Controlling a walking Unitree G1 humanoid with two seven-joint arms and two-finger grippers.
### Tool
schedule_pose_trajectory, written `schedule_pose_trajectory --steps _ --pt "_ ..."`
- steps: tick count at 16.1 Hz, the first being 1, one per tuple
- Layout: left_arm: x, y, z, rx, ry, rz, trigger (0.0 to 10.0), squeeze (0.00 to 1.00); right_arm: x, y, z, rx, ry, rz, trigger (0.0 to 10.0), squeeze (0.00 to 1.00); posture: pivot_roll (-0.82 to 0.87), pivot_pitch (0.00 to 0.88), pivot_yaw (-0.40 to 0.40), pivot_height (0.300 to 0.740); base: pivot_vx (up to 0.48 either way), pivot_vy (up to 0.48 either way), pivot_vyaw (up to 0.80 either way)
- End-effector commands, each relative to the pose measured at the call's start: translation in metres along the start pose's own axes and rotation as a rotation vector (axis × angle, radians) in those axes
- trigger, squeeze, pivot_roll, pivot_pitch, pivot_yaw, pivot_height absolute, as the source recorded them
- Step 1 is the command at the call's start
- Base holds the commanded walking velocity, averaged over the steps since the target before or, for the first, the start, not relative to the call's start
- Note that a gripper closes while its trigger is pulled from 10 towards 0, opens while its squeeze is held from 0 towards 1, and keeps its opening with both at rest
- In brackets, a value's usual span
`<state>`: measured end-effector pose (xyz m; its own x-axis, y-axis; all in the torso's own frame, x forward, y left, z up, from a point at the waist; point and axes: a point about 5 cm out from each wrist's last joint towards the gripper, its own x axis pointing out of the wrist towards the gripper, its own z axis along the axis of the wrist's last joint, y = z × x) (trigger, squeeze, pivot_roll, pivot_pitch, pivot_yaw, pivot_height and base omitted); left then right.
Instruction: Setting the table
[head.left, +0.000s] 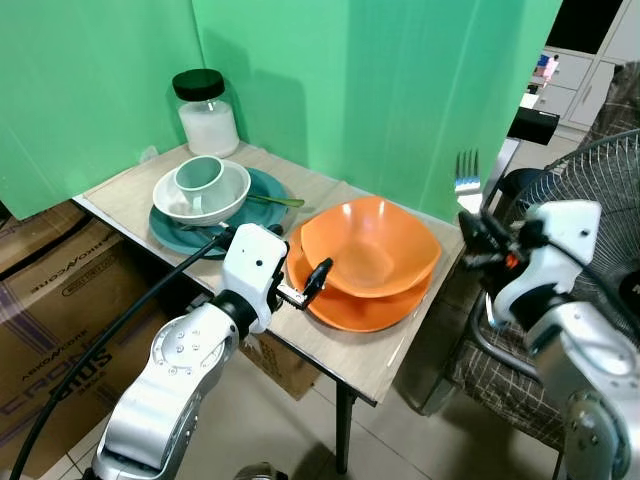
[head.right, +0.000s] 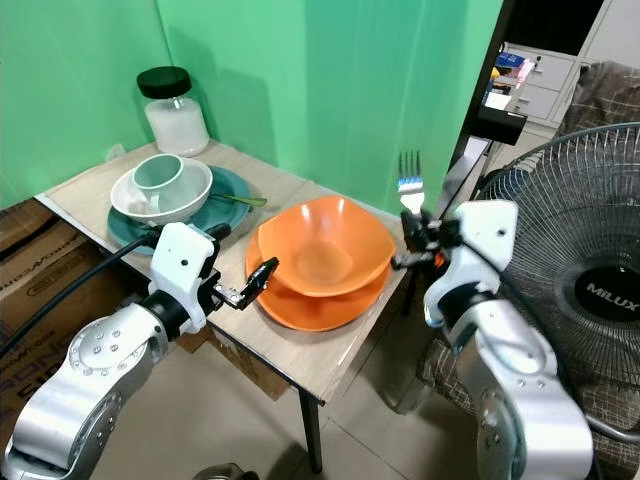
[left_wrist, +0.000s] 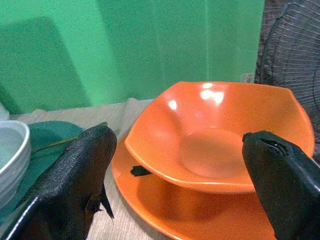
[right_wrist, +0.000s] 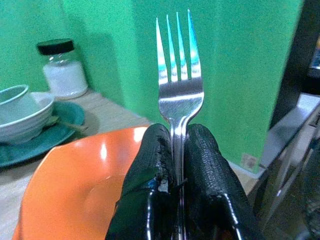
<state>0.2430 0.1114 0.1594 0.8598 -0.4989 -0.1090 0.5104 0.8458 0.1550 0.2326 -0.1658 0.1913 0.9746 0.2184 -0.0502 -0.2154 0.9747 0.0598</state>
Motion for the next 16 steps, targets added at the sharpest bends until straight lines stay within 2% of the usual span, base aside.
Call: schedule_pose_trajectory --steps 1,3,4,9,10,11,12,13,16 --pt "-0.002 0.003 0.004 0.007 -0.018 0.035 10.0 0.0 0.0 0.004 0.002 -0.021 -0.023 0.002 10.0 0.0 0.11 0.0 0.034 0.74 0.0 0.0 0.0" --pt "-0.001 0.004 0.004 0.008 -0.013 0.053 10.0 0.0 0.0 0.006 0.0 -0.01 -0.046 -0.009 10.0 0.0 0.11 0.0 0.033 0.74 0.0 0.0 -0.39" --pt "-0.001 0.005 0.005 0.008 -0.014 0.066 10.0 0.0 0.0 0.004 0.001 -0.041 -0.058 -0.05 10.0 0.0 0.11 0.0 0.033 0.74 0.0 0.0 -0.79" --pt "0.002 0.012 0.005 0.027 -0.021 0.13 10.0 0.0 -0.003 0.0 0.004 -0.005 -0.121 -0.09 10.0 0.0 0.1 0.0 0.042 0.74 0.0 0.0 -0.8" --pt "0.004 0.012 0.006 0.02 -0.031 0.136 10.0 0.0 -0.003 -0.001 0.005 0.016 -0.151 -0.144 10.0 0.0 0.1 0.0 0.044 0.74 0.0 0.0 -0.8" --pt "0.005 0.013 0.007 0.013 -0.037 0.138 10.0 0.0 -0.003 -0.005 0.006 -0.006 -0.176 -0.237 10.0 0.0 0.1 0.0 0.046 0.74 0.0 0.0 -0.8" --pt "0.005 0.013 0.007 0.011 -0.038 0.139 10.0 0.0 -0.002 -0.006 0.005 -0.021 -0.16 -0.251 10.0 0.0 0.1 0.0 0.049 0.74 0.0 0.0 -0.8" --pt "0.005 0.012 0.007 0.008 -0.038 0.139 10.0 0.0 0.0 -0.003 0.003 0.02 -0.148 -0.198 10.0 0.0 0.1 0.0 0.049 0.74 0.0 0.0 -0.8" --pt "0.007 0.014 0.006 -0.008 -0.03 0.147 10.0 0.0 0.001 -0.007 -0.001 0.016 -0.122 -0.202 10.0 0.0 0.09 0.0 0.052 0.74 0.0 0.0 -0.8"
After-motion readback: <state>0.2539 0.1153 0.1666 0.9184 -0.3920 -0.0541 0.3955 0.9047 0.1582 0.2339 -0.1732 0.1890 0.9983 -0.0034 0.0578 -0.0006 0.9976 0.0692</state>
